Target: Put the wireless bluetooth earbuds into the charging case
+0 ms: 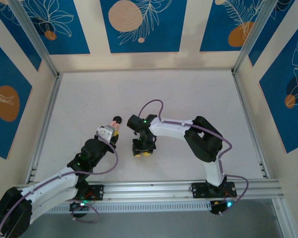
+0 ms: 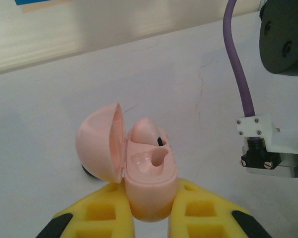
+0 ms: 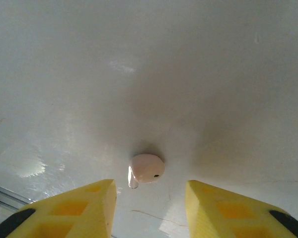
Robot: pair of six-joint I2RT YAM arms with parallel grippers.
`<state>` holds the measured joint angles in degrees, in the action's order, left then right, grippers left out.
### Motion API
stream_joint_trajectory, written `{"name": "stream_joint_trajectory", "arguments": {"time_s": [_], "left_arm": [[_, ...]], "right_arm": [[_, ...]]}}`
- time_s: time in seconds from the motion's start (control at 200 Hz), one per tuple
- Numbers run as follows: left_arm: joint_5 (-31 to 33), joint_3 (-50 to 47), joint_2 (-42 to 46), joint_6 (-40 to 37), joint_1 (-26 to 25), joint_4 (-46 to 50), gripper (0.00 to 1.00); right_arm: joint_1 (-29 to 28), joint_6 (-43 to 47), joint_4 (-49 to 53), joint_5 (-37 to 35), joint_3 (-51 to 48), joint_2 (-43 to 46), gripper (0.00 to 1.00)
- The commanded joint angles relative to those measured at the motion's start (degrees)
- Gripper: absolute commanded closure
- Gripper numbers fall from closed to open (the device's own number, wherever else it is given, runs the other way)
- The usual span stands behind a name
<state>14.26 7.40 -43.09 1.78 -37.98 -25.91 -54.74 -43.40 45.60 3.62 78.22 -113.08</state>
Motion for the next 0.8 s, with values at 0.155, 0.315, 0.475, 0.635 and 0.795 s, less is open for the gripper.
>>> {"name": "stream_joint_trajectory", "arguments": {"time_s": [0.155,0.315,0.475,0.635,0.795], "left_arm": [[1.09,-0.02,0.77,-1.25,0.70,-0.45,0.90],[1.03,0.07,0.75,-1.30,0.75,-0.63,0.90],[0.90,0.16,0.64,-1.44,0.80,-0.74,0.90],[0.73,0.38,0.29,-1.60,0.76,-0.72,0.90],[0.35,0.86,-0.38,-1.78,0.80,-0.59,0.90]], "right_arm": [[-0.49,0.08,-0.58,2.08,1.90,-2.30,0.66],[-0.71,0.24,-0.61,2.60,2.56,-3.64,0.67],[-0.83,0.40,-0.87,1.93,2.48,-4.29,0.69],[-0.89,0.42,-1.75,1.75,2.48,-4.62,0.74],[-0.81,0.79,-1.52,1.01,2.38,-5.02,0.75]]}}
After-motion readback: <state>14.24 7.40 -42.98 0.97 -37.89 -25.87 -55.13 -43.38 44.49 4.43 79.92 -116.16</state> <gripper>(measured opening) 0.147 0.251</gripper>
